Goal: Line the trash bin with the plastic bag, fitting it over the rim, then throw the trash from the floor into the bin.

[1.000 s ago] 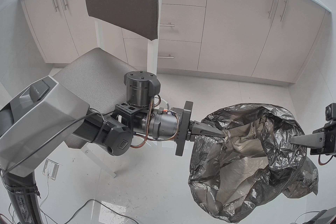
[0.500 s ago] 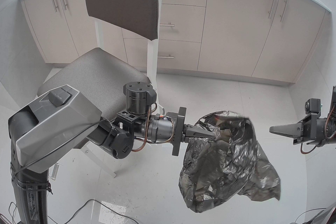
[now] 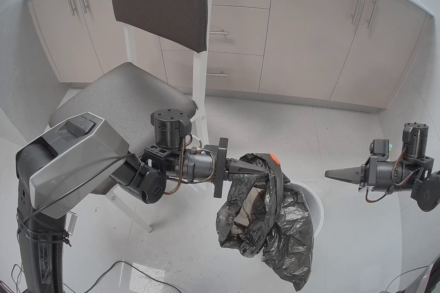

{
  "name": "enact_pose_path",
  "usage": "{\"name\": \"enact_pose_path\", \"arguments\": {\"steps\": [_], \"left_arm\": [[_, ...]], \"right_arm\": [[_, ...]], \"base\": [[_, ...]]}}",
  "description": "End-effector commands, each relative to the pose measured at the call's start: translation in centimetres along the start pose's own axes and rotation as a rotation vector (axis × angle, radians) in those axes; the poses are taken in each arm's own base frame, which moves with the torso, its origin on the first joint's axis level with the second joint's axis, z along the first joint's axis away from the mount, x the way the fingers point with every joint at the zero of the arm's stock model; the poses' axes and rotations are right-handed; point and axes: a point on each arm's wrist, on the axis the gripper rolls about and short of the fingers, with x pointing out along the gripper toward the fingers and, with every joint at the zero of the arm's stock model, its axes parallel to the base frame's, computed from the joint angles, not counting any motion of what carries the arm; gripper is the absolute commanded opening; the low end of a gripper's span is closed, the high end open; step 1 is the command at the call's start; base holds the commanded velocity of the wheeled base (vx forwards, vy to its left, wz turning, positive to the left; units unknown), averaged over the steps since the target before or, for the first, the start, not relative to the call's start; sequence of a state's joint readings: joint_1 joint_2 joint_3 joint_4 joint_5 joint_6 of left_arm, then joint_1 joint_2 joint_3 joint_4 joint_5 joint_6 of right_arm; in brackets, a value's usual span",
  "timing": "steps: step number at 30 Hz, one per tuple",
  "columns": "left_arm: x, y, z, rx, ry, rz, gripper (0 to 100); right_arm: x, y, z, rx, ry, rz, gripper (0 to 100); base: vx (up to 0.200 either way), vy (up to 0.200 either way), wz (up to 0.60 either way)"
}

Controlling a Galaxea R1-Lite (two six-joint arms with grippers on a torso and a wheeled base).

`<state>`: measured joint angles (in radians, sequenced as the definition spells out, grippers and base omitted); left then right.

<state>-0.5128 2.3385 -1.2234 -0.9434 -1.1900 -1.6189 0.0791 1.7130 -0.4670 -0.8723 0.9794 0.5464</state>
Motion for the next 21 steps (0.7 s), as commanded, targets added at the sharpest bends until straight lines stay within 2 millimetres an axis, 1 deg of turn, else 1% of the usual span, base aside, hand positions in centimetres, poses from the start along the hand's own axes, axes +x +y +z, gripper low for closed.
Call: {"name": "enact_pose_path", "arguments": {"steps": [1,3,4,5,8,9,10,11,12,15,20,21], "left_arm": [[0.0,0.3,0.3,-0.002,-0.005,0.001,0],[0.0,0.2,0.3,0.000,-0.005,0.000,0],[0.2,0.2,0.6,0.006,-0.006,-0.003,0],[0.3,0.2,0.7,0.006,-0.006,-0.003,0],[0.4,0.1,0.7,0.009,-0.035,-0.005,0],[0.4,0.1,0.7,0.009,-0.035,-0.005,0],[0.6,-0.1,0.4,0.014,-0.049,-0.006,0],[0.6,-0.2,0.4,0.015,-0.051,-0.006,0],[0.9,-0.5,0.1,0.021,-0.046,-0.007,0],[1.3,-0.5,-0.2,0.022,-0.062,-0.007,0],[1.4,-0.6,-0.2,0.024,-0.085,-0.008,0],[1.5,-0.7,-0.2,0.027,-0.091,-0.010,0]], "right_arm": [[0.3,0.3,-1.1,0.001,0.032,0.007,0],[0.3,0.5,-1.3,-0.007,0.035,0.010,0],[0.5,1.2,-1.8,-0.017,0.048,0.016,0],[0.8,1.5,-2.1,-0.020,0.052,0.006,0],[2.4,2.1,-3.3,-0.034,0.034,-0.104,0],[2.4,2.1,-3.3,-0.034,0.034,-0.104,0],[3.9,2.6,-4.3,-0.052,0.024,-0.201,0],[4.0,2.6,-4.4,-0.053,0.023,-0.206,0],[4.9,2.8,-5.1,-0.074,0.031,-0.245,0],[5.3,2.9,-5.4,-0.109,0.060,-0.239,0],[5.7,2.7,-5.8,-0.098,0.093,-0.249,0],[5.9,2.3,-6.7,-0.069,0.142,-0.294,0]], "base": [[0.000,0.000,0.00],[0.000,0.000,0.00],[0.000,0.000,0.00],[0.000,0.000,0.00],[0.000,0.000,0.00],[0.000,0.000,0.00],[0.000,0.000,0.00],[0.000,0.000,0.00],[0.000,0.000,0.00],[0.000,0.000,0.00],[0.000,0.000,0.00],[0.000,0.000,0.00]]}}
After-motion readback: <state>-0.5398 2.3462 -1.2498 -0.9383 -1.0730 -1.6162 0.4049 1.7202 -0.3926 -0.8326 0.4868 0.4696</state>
